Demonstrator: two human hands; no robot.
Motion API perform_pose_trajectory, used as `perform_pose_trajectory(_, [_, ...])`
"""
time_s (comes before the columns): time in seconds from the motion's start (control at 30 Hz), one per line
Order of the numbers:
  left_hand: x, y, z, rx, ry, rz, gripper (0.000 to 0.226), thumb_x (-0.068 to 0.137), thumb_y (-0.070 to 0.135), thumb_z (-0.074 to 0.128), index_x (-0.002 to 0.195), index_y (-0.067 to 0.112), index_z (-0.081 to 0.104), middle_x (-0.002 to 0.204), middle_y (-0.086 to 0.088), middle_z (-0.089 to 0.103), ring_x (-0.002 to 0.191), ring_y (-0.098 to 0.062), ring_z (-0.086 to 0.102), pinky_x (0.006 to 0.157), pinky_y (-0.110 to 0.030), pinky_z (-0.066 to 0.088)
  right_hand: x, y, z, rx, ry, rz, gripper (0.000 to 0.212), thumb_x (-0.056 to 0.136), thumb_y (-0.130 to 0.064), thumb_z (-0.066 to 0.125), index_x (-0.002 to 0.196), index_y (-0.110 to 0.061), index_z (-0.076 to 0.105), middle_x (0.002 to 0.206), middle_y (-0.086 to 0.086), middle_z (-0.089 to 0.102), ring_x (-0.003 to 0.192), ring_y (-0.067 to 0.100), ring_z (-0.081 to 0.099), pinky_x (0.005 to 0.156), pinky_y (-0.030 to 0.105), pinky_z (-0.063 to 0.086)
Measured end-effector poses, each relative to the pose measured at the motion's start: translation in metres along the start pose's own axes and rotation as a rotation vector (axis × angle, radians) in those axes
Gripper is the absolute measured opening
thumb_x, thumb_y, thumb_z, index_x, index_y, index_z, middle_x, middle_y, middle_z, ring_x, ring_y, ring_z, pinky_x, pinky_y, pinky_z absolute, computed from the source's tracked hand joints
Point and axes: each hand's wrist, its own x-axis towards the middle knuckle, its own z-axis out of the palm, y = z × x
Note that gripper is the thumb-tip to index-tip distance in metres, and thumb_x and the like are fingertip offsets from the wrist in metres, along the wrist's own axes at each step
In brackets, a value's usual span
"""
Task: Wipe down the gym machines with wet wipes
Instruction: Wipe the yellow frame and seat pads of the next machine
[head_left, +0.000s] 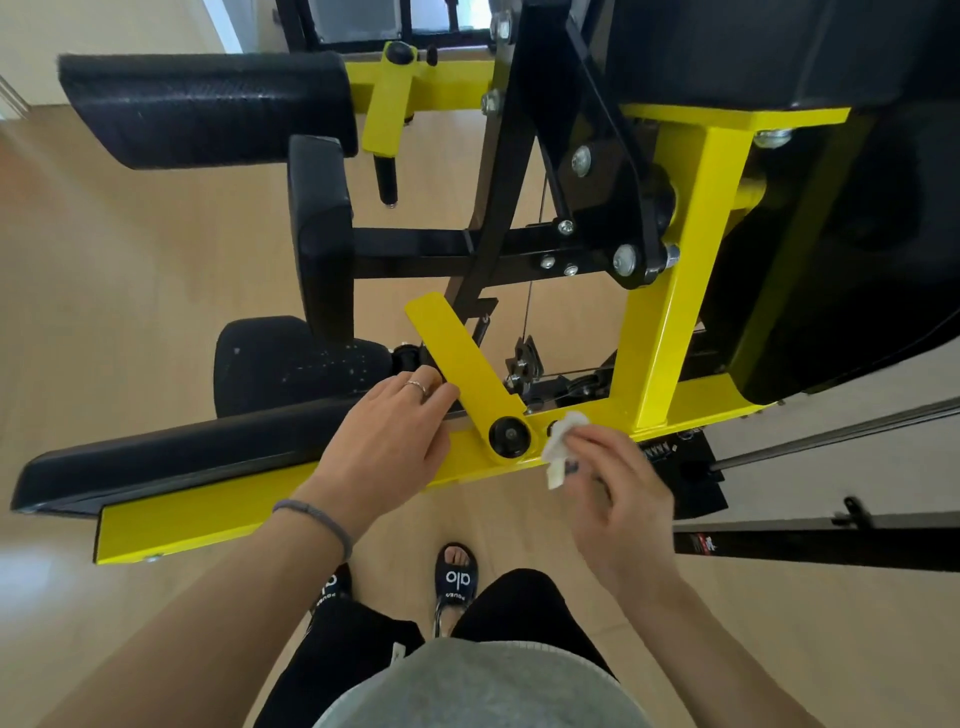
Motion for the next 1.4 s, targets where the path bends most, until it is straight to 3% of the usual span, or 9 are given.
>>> perform_pose_trajectory(0.17, [0.002, -0.001, -0.001, -0.007, -0.006, -0.01, 0.034, 0.102, 0.031, 0.048, 0.135, 0.022, 0.053, 0.128, 0.0, 0.055, 0.103, -0.017, 0.058, 0.097, -0.032, 0.049, 0.029, 0.03, -0.003, -0.202, -0.016, 0.098, 0.031, 0.101, -0.021, 0.051, 0.105, 0.0, 0.074, 0.117, 0.004, 0.065, 0.104, 0.017, 0.062, 0.078, 0.037, 0.061])
perform_pose_trajectory(0.37, [0.001, -0.002, -0.002, -0.019, -0.001, -0.013, 0.035, 0.102, 0.03, 0.049, 0.136, 0.022, 0.053, 0.128, 0.0, 0.055, 0.102, -0.015, 0.057, 0.094, -0.03, 0.048, 0.018, 0.013, 0.01, -0.035, -0.095, 0.236, 0.032, 0.106, -0.026, 0.044, 0.104, -0.009, 0.071, 0.105, -0.002, 0.066, 0.084, 0.007, 0.062, 0.067, 0.01, 0.047])
perform_pose_trajectory(0.5, [0.001, -0.003, -0.007, -0.046, -0.023, -0.005, 0.036, 0.104, 0.03, 0.046, 0.138, 0.023, 0.05, 0.13, 0.003, 0.052, 0.102, -0.013, 0.055, 0.093, -0.026, 0.047, 0.029, 0.002, 0.007, 0.122, -0.072, 0.393, 0.022, 0.104, -0.016, 0.051, 0.094, -0.015, 0.071, 0.091, 0.0, 0.068, 0.067, 0.008, 0.058, 0.047, 0.016, 0.039])
perform_pose_trajectory(0.67, [-0.002, -0.014, -0.02, -0.138, 0.008, -0.054, 0.033, 0.104, 0.032, 0.047, 0.136, 0.025, 0.05, 0.131, 0.004, 0.051, 0.099, -0.011, 0.054, 0.086, -0.024, 0.05, 0.056, -0.041, 0.0, 0.266, 0.104, 0.424, 0.035, 0.099, -0.025, 0.045, 0.107, -0.011, 0.076, 0.108, -0.004, 0.071, 0.097, -0.011, 0.06, 0.072, 0.004, 0.045])
perform_pose_trajectory(0.8, [-0.01, -0.044, -0.045, -0.276, -0.004, -0.187, 0.035, 0.106, 0.038, 0.043, 0.14, 0.028, 0.046, 0.135, 0.006, 0.049, 0.105, -0.012, 0.057, 0.087, -0.031, 0.056, 0.074, -0.104, 0.031, 0.444, 0.006, 0.45, 0.027, 0.104, -0.018, 0.05, 0.102, -0.021, 0.077, 0.105, -0.012, 0.072, 0.103, 0.0, 0.063, 0.083, 0.022, 0.052])
perform_pose_trajectory(0.97, [-0.044, -0.133, -0.078, -0.306, 0.006, -0.297, 0.037, 0.105, 0.039, 0.044, 0.141, 0.029, 0.045, 0.135, 0.008, 0.052, 0.114, -0.011, 0.056, 0.09, -0.027, 0.051, 0.089, -0.186, 0.098, 0.578, -0.171, 0.533, 0.026, 0.101, -0.027, 0.054, 0.096, -0.026, 0.079, 0.103, -0.018, 0.073, 0.102, -0.009, 0.061, 0.092, 0.025, 0.047])
perform_pose_trajectory(1.13, [-0.092, -0.23, -0.102, -0.685, -0.03, -0.399, 0.026, 0.104, 0.041, 0.048, 0.125, 0.027, 0.055, 0.108, 0.011, 0.067, 0.093, -0.002, 0.064, 0.08, -0.019, 0.052, 0.088, -0.278, 0.183, 0.863, -0.274, 0.738, 0.03, 0.1, -0.026, 0.054, 0.098, -0.011, 0.08, 0.104, 0.001, 0.077, 0.107, 0.012, 0.069, 0.105, 0.035, 0.048])
perform_pose_trajectory(1.23, [-0.111, -0.272, -0.113, -1.118, -0.02, -0.455, 0.023, 0.103, 0.04, 0.051, 0.114, 0.023, 0.06, 0.104, 0.003, 0.07, 0.091, -0.013, 0.071, 0.086, -0.035, 0.058, 0.082, -0.327, 0.23, 1.022, -0.319, 0.84, 0.035, 0.102, -0.025, 0.052, 0.099, -0.005, 0.08, 0.107, 0.009, 0.077, 0.109, 0.016, 0.069, 0.107, 0.036, 0.048])
perform_pose_trajectory(1.4, [-0.118, -0.331, -0.136, -1.105, 0.051, -0.357, 0.006, 0.101, 0.017, 0.06, 0.097, 0.015, 0.063, 0.081, 0.013, 0.068, 0.075, -0.01, 0.067, 0.068, -0.025, 0.056, 0.076, -0.375, 0.283, 1.069, -0.284, 0.892, 0.03, 0.103, -0.024, 0.053, 0.113, -0.008, 0.077, 0.124, 0.012, 0.069, 0.123, 0.021, 0.063, 0.111, 0.041, 0.046])
